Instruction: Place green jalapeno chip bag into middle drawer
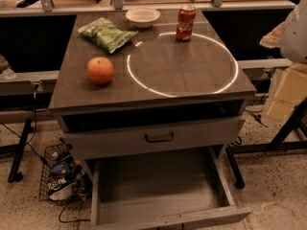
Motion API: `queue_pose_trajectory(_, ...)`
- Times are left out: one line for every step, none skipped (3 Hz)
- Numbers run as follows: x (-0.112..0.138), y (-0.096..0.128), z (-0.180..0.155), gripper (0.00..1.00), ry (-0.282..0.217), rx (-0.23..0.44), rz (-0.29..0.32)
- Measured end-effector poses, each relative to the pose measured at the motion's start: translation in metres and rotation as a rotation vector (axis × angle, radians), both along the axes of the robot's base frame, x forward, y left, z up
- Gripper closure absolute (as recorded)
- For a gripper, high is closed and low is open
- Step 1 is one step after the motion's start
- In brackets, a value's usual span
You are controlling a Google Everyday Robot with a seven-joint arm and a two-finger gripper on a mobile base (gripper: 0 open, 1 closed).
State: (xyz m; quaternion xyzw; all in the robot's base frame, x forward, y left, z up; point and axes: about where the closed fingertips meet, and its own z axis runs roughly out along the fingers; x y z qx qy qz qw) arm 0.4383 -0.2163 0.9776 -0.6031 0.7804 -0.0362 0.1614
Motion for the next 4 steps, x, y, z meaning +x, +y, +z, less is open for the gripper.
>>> queue_pose_trajectory(0.000, 0.000, 0.000, 0.00, 0.000, 0.000, 0.000)
queue_pose_trajectory(0.006, 0.000, 0.001, 0.00, -0.013, 0.011, 0.008)
queue_pose_trajectory(0.049, 0.011, -0.007, 0.00, -0.052, 0.057, 0.059)
queue_pose_trajectory(0.112, 0.034, -0.017, 0.00, -0.105, 0.113, 0.120)
